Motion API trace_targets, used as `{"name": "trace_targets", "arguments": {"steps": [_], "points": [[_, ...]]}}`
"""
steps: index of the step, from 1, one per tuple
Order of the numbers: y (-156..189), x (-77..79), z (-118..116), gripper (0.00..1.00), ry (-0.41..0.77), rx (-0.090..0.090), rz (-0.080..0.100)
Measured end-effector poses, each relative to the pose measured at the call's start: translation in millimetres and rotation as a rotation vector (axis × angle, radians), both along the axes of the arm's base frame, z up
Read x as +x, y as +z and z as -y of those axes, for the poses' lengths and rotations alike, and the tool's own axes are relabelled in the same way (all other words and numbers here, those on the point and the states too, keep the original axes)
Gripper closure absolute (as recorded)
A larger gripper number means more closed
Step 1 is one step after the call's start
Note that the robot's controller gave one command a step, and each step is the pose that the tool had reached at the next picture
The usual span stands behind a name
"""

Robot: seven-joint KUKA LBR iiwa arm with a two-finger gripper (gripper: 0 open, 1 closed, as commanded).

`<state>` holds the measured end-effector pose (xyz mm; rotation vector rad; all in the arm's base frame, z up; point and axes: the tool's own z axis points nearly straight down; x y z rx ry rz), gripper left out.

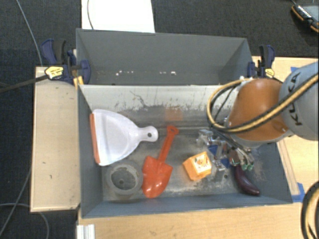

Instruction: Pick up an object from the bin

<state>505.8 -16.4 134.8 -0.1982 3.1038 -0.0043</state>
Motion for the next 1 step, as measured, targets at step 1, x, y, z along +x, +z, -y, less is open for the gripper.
{"name": "trace_targets", "arguments": {"steps": [1], "points": [[1.8, 0.4, -1.0, 0.0, 0.001, 0.001, 0.003]]}}
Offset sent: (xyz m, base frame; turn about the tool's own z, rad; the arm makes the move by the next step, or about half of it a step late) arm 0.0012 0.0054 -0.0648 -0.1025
